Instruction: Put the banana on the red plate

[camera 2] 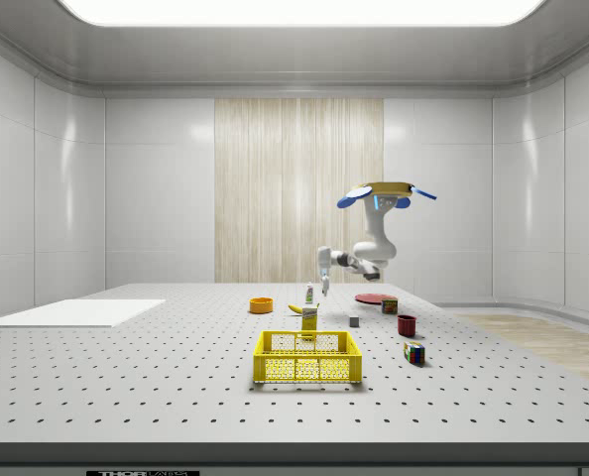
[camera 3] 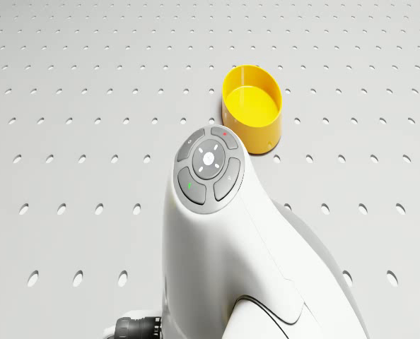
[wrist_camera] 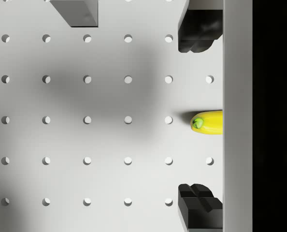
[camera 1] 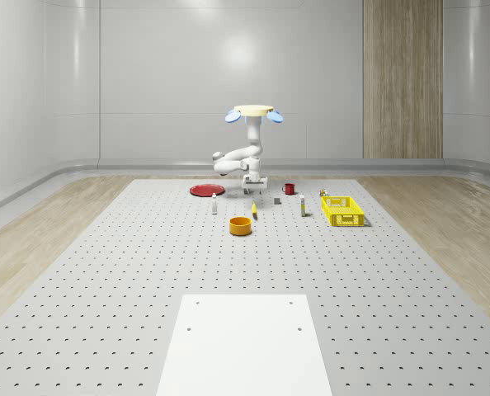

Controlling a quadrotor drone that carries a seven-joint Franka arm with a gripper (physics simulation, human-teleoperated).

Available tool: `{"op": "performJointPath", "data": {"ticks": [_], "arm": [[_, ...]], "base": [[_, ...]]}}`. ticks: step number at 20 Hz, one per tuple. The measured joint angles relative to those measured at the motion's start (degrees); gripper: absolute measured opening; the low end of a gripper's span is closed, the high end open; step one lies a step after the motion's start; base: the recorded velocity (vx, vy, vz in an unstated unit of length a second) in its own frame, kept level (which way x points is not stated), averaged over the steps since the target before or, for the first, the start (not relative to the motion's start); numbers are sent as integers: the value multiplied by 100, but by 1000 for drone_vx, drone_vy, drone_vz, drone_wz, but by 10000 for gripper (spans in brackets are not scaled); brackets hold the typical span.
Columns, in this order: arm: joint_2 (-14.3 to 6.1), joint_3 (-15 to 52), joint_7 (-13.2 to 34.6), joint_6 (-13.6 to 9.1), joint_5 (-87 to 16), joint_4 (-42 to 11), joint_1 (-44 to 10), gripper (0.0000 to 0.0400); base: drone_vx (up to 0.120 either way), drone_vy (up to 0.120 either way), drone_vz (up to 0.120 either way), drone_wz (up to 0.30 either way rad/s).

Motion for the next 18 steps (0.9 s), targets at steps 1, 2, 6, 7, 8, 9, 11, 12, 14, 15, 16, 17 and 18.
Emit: {"op": "performJointPath", "data": {"ticks": [1, 2, 6, 7, 8, 9, 11, 12, 14, 15, 16, 17, 18], "arm": [[-25, 7, 7, 23, 12, 2, -8, 400], [-50, 13, 14, 46, 25, 3, -15, 400], [-147, 39, 41, 136, 73, 10, -43, 400], [-171, 45, 47, 158, 84, 11, -50, 400], [-194, 51, 53, 180, 96, 13, -57, 400], [-218, 56, 59, 202, 107, 14, -64, 400], [-264, 68, 71, 244, 129, 17, -77, 400], [-286, 73, 77, 265, 140, 18, -83, 400], [-331, 84, 89, 307, 161, 21, -95, 400], [-353, 89, 94, 327, 171, 22, -101, 400], [-375, 94, 100, 347, 181, 24, -107, 400], [-396, 99, 105, 367, 192, 25, -113, 400], [-417, 104, 110, 387, 202, 26, -119, 400]], "base": [[120, 0, -120, 0], [120, 0, -120, 0], [120, 0, -120, 0], [120, 0, -120, 0], [120, 0, -120, 0], [120, 0, -120, 0], [120, 0, -120, 0], [120, 0, -120, 0], [120, 0, -120, 0], [40, -40, -120, 0], [0, -120, -80, 0], [0, -80, 0, 0], [0, 0, 0, 0]]}}
